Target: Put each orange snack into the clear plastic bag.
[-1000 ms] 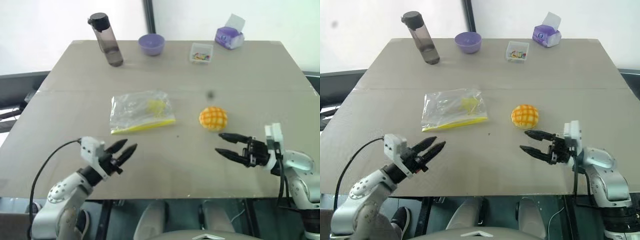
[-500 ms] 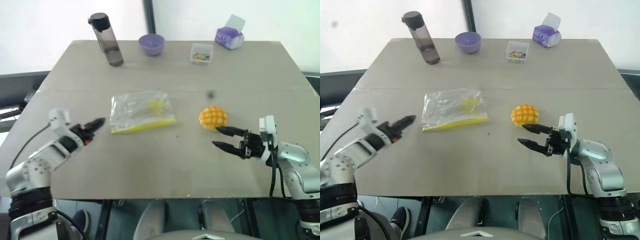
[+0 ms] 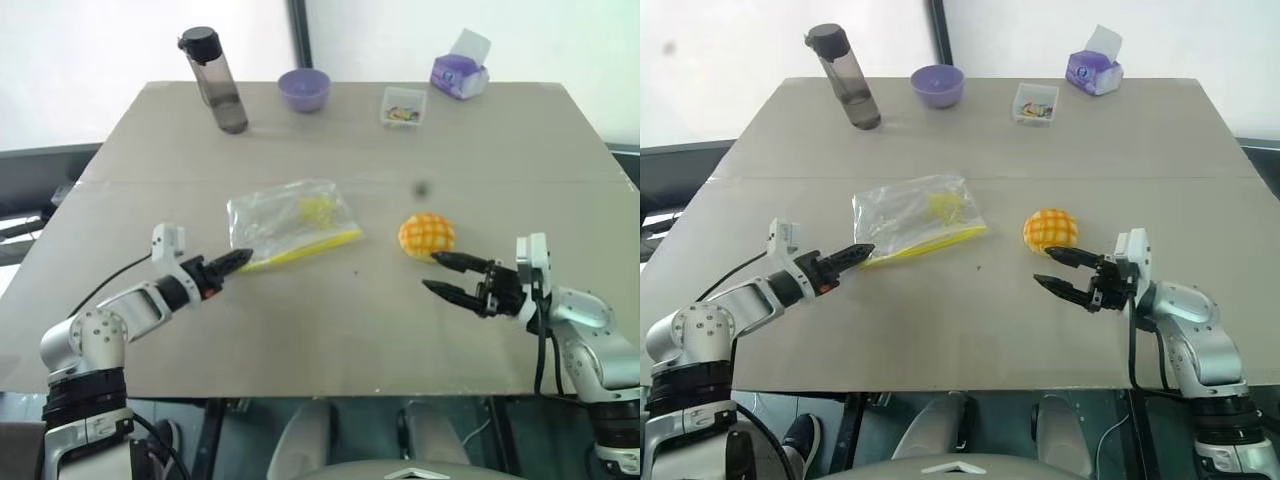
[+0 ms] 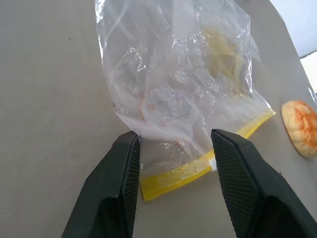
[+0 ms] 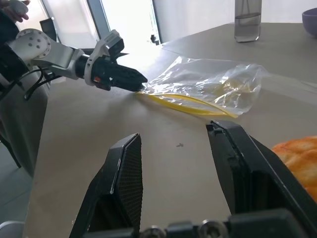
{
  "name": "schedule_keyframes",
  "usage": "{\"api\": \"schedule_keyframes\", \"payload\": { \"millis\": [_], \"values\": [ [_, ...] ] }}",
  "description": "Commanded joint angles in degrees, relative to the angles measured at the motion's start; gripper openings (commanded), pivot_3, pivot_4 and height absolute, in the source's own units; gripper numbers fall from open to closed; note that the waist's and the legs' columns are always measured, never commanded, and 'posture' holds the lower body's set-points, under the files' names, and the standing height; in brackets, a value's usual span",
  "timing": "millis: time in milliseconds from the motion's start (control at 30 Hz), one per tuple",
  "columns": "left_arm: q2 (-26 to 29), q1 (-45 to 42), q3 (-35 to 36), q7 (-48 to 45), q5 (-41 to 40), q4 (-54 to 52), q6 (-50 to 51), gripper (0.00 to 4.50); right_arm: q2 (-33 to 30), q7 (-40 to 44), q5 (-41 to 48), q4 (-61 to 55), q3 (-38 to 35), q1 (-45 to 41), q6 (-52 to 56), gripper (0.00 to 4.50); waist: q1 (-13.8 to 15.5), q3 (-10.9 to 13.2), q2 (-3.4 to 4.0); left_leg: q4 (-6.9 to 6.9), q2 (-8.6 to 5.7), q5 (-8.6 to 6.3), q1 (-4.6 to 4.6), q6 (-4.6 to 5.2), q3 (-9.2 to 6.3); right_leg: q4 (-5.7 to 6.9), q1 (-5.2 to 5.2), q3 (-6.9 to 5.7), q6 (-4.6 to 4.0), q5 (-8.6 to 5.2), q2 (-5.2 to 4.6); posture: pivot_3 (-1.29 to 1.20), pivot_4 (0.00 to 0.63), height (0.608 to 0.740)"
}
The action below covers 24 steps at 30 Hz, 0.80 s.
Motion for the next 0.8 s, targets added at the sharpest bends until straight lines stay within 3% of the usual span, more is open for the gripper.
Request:
{"api": "schedule_keyframes", "payload": {
  "millis": [33,100,133,367,567,667,733,800],
  "values": [
    [-5.1,-1.8,2.4,3.8,-3.9,1.5,1.9,1.22,0.2,0.1,0.1,-1.3,0.1,-0.4,-1.1,2.37,0.1,0.0,-0.1,0.04,-0.01,0.0,-0.02,0.0,-0.02,-0.01,0.0,-0.02,0.0,0.0,0.01,0.0,0.15,0.74],
    [-6.7,-1.2,2.3,4.3,-4.4,0.2,3.1,0.24,0.3,0.0,0.1,-1.4,0.2,-0.5,-1.1,2.37,-0.1,0.0,-0.15,0.08,0.01,0.0,-0.08,-0.01,-0.04,0.0,0.0,-0.04,0.01,0.0,0.02,0.0,0.15,0.74],
    [-7.2,-0.8,2.2,4.7,-4.5,-0.3,3.4,0.07,0.3,-0.1,0.2,-1.4,0.3,-0.6,-1.1,2.37,-0.2,-0.1,-0.09,0.07,0.01,0.04,-0.07,-0.07,-0.02,0.0,0.0,-0.02,0.01,0.0,0.02,0.0,0.15,0.74],
    [-7.6,0.9,0.6,2.4,-3.9,-3.0,2.3,0.07,0.7,-0.4,0.1,-1.1,0.8,0.1,-1.2,2.37,-0.4,-0.1,-0.08,0.03,0.01,0.07,-0.02,-0.12,0.05,0.02,0.0,0.05,0.01,0.0,0.03,0.0,0.15,0.74],
    [-10.6,0.5,7.2,4.6,-25.5,-9.0,11.4,0.07,2.3,-2.8,-3.3,-1.3,3.2,-2.2,-2.3,2.37,-0.4,0.0,-0.25,0.06,0.04,0.08,-0.11,-0.14,-0.01,0.0,-0.04,0.0,0.01,0.0,0.02,0.0,0.15,0.74],
    [-9.3,4.4,6.6,6.3,-41.0,-13.4,13.4,0.07,3.8,-8.7,-13.8,1.5,7.7,-5.8,-5.1,2.37,-1.3,0.0,-0.28,0.05,0.1,0.14,-0.09,-0.26,0.03,0.05,-0.08,0.06,0.01,0.0,0.06,0.0,0.15,0.74],
    [-7.9,6.5,5.1,7.7,-47.0,-14.8,12.9,0.07,4.2,-11.0,-18.5,3.0,9.9,-7.3,-6.1,2.37,-1.7,0.0,-0.29,0.03,0.15,0.16,-0.08,-0.29,0.12,0.12,-0.13,0.16,0.0,0.0,0.07,0.0,0.15,0.74],
    [-5.8,9.4,2.9,9.7,-52.2,-16.3,11.7,0.07,3.2,-15.8,-29.6,5.7,14.4,-10.2,-7.6,2.37,-1.8,0.1,-0.27,0.03,0.15,0.17,-0.07,-0.3,0.14,0.16,-0.18,0.18,0.0,0.0,0.08,0.0,0.15,0.74]
  ]
}}
